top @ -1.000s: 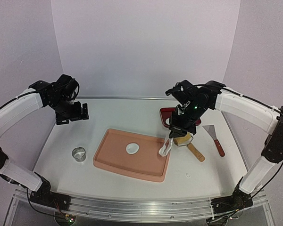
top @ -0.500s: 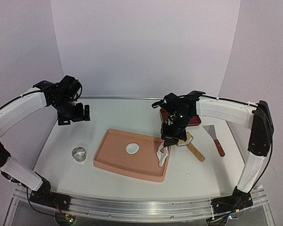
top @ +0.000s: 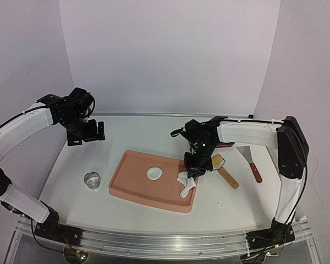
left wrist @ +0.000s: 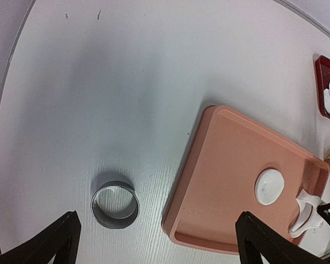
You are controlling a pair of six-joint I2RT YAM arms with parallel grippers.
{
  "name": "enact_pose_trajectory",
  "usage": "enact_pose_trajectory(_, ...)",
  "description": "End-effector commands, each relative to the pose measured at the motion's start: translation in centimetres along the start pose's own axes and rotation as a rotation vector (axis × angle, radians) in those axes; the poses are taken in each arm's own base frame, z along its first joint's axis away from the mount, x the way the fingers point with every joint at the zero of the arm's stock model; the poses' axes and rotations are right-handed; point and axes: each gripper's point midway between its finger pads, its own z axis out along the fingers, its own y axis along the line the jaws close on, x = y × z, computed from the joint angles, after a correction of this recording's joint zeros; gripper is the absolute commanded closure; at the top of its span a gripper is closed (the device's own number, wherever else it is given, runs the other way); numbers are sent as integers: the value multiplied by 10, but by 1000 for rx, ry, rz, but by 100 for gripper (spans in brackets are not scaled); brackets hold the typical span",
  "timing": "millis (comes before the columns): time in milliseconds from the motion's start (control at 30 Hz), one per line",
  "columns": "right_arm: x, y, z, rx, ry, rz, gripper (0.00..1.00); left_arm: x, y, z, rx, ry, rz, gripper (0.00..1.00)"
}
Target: Roll out the dumpling wrappers from the dough
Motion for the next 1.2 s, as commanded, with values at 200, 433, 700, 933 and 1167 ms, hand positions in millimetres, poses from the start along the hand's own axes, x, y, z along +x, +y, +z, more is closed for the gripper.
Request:
enact_pose_trajectory(200,-15,-5,-76,9,-136,-38,43,-4,3,-20,20,-54,-3,0)
enact_pose_trajectory(433,-35,-57,-143,102,-241,50,21,-10,-4,-20,33,-55,12,0)
enact_pose_trajectory(700,-21,-11,-110,-198,-123,49,19,-18,-16,-14,65,-49,28,0)
enact_pose_trajectory(933,-19,19,-39,-126,-25,-4,21,-25,-42,-7,153,-20,57,3)
enact_pose_trajectory(1167,-29,-12,-18,27,-45,31,21,-18,-39,-10,148,5,49,5)
